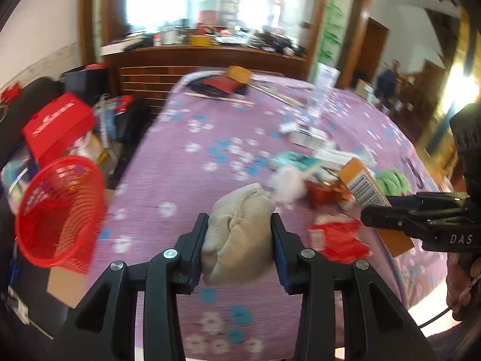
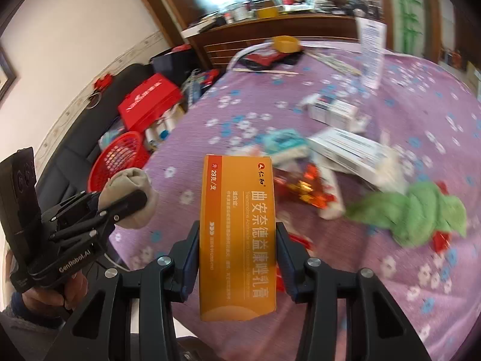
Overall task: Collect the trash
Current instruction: 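Carry both items over the red basket and open both tools to drop them, then move both open tools back over the table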
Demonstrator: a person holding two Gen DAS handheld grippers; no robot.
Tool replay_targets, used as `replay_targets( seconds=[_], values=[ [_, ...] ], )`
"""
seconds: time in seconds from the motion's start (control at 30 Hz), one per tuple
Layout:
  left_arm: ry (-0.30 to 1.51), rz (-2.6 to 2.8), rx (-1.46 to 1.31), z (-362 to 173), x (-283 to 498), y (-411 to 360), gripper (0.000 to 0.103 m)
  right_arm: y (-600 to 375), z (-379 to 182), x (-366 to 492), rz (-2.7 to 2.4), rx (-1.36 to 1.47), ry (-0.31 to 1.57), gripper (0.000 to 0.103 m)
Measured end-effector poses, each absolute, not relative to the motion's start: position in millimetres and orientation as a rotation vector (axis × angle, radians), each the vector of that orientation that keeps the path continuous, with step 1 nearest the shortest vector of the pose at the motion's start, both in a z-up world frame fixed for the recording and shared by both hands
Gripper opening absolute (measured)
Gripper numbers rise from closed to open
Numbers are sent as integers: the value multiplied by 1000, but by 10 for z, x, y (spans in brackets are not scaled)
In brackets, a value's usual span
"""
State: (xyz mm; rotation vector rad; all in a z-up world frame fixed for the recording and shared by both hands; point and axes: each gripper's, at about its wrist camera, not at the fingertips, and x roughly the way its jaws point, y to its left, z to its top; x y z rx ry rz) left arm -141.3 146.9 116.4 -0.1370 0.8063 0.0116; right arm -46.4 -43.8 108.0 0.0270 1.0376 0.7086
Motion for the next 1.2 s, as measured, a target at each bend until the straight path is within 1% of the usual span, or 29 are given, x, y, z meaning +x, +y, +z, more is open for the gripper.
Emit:
replay_targets(
  seconds=[0.23,0.53,0.7,0.83,0.9,0.97,1.0,1.03,1.1,1.2],
  values=[
    [771,172,-221,1276,-1608,2273,38,298,1166,-366,826,-13,1051,50],
    [784,350,-327,1200,-1745,3395,39,1443,1213,-215,958,-29,1094,50],
    [811,385,-347,1130,-1719,3842,39,2079,1187,-128,1004,-19,1109,50],
    [832,392,-341,1063,-1673,4044,39,2453,1107,-26,1015,5,1130,50],
    [832,392,-341,1048,-1642,4113,43,2610,1071,14,1011,6,1135,51],
    [834,389,-339,1041,-1605,4156,56,2742,1043,58,1011,18,1144,52],
    [833,393,-338,1048,-1604,4179,60,2810,1025,92,1011,31,1150,56],
    [828,396,-341,1055,-1607,4201,63,2843,1019,104,1011,37,1152,64],
    [816,392,-356,1076,-1628,4249,64,2850,1042,127,994,51,1138,68],
    [809,379,-366,1103,-1679,4234,64,2688,1139,81,985,69,1108,68]
  ],
)
